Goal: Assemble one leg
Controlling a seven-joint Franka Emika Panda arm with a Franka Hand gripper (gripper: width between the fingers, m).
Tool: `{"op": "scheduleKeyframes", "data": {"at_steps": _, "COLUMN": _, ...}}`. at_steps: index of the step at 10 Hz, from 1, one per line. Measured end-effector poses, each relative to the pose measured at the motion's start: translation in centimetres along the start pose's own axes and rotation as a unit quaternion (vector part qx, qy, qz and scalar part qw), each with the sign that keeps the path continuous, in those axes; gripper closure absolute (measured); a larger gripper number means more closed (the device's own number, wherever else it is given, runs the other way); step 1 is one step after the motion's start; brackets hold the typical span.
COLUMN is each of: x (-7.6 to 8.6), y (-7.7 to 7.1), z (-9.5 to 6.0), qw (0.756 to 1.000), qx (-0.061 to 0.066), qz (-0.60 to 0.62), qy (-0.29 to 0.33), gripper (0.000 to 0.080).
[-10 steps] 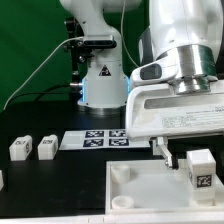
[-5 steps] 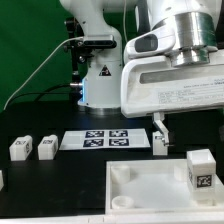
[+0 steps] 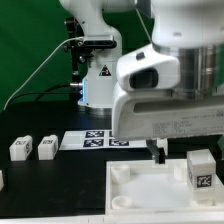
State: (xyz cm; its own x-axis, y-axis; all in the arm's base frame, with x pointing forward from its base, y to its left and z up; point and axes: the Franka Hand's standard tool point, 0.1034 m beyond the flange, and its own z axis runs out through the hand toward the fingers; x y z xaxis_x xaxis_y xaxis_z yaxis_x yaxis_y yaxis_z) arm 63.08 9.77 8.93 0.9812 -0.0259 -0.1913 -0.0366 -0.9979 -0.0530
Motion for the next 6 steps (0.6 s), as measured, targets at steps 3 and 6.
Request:
{"op": "scheduleKeyframes", "data": {"at_steps": 3, "x": 1.1, "y": -1.1, "z": 0.2, "qw": 0.999, "qx": 0.002, "qz": 0.019, "qy": 0.025, "gripper": 0.0151}}
{"op": "scheduleKeyframes", "data": {"at_steps": 6, "x": 1.2, "y": -1.9, "z": 0.1, "qw": 0.999, "qx": 0.007, "qz": 0.046, "qy": 0.028, "gripper": 0.0151}}
